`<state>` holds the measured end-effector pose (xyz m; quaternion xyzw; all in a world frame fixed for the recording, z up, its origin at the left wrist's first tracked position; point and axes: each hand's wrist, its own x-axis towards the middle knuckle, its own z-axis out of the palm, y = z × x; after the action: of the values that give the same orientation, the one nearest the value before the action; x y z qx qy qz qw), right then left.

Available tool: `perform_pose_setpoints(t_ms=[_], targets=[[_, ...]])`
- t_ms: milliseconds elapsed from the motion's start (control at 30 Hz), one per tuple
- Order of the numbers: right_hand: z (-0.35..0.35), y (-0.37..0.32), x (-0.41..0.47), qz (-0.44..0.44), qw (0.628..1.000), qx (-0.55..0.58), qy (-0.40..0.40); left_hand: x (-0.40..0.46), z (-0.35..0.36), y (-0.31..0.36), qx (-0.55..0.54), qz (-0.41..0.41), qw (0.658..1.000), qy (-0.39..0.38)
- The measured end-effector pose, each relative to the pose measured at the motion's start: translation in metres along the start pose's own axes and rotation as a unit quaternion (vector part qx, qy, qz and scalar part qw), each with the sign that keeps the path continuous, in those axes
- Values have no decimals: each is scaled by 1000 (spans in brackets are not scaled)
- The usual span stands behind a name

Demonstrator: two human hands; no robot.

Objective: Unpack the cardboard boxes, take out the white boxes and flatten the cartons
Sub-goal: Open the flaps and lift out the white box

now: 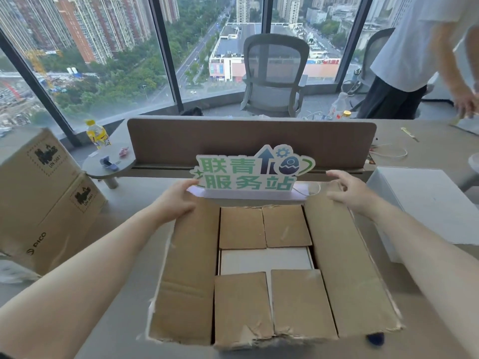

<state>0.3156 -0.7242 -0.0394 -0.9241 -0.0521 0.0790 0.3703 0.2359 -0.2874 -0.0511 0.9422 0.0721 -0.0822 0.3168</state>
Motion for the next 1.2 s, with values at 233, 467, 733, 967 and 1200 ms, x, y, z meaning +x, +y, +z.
perform_pose_setpoints(t_ms=[233,467,733,967,1200], targets=[[61,39,-42,133,967,-204,-77,-37,62,4,56,-38,992,-106],[124,20,-81,178,950,236,-101,-47,124,0,-214,-86,966,-116],[127,20,-110,126,980,135,-80,-71,124,-7,-124,-90,987,-47],[111,14,-113,105,973,-204,5,-83,112,8,187,-24,978,86],[101,-16,-94,35,987,33,156,-53,100,53,-117,26,973,197]])
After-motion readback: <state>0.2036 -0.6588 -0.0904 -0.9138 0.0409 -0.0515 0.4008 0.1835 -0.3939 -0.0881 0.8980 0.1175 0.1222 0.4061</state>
